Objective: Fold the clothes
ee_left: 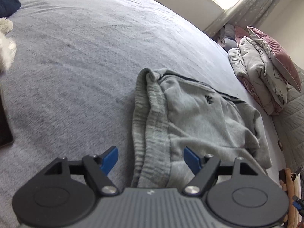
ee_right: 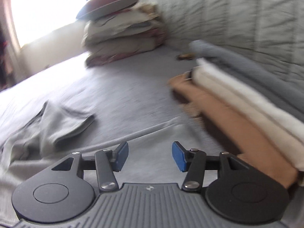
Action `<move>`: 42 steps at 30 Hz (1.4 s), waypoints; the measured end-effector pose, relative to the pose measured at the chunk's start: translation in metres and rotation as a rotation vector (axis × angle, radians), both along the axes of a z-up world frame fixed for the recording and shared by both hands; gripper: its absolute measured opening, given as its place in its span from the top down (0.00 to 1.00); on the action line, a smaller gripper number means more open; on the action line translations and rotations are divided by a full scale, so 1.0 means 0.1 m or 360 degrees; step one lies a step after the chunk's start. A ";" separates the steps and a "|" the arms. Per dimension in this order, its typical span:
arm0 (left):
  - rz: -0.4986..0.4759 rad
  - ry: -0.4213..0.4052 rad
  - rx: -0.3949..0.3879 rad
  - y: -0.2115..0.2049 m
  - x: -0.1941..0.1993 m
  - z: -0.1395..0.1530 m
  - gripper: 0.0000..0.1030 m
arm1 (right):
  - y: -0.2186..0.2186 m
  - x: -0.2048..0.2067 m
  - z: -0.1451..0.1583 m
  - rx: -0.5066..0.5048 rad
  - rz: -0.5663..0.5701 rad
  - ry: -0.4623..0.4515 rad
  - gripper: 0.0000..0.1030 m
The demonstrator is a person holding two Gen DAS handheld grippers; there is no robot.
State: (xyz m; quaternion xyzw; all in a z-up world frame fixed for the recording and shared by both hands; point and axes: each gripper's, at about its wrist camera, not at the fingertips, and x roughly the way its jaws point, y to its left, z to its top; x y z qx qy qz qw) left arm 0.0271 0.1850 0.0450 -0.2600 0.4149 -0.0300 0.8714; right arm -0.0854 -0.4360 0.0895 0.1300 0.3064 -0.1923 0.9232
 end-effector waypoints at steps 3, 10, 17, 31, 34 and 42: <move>0.0026 -0.0012 -0.0019 -0.03 0.14 0.05 0.25 | 0.38 0.25 -0.08 -0.0132 0.0241 0.0069 0.47; 0.0077 0.0022 -0.0018 -0.13 0.45 0.07 0.24 | 1.23 0.76 -0.21 -0.0275 0.0709 0.0141 0.46; 0.0051 0.0050 -0.0038 -0.19 0.56 0.03 0.24 | 1.13 1.45 -0.41 0.0288 0.0583 0.0115 0.45; 0.0095 0.0062 -0.0118 0.05 0.67 0.02 0.24 | 1.27 2.00 0.83 -0.0445 0.0392 -0.0227 0.94; 0.0100 0.0063 -0.0137 0.07 0.72 0.01 0.24 | 1.24 2.16 1.25 -0.0652 0.0351 -0.0318 0.94; 0.0111 0.0051 -0.0110 0.08 0.87 -0.02 0.24 | 0.63 3.01 0.63 -0.0716 0.0011 0.0207 0.93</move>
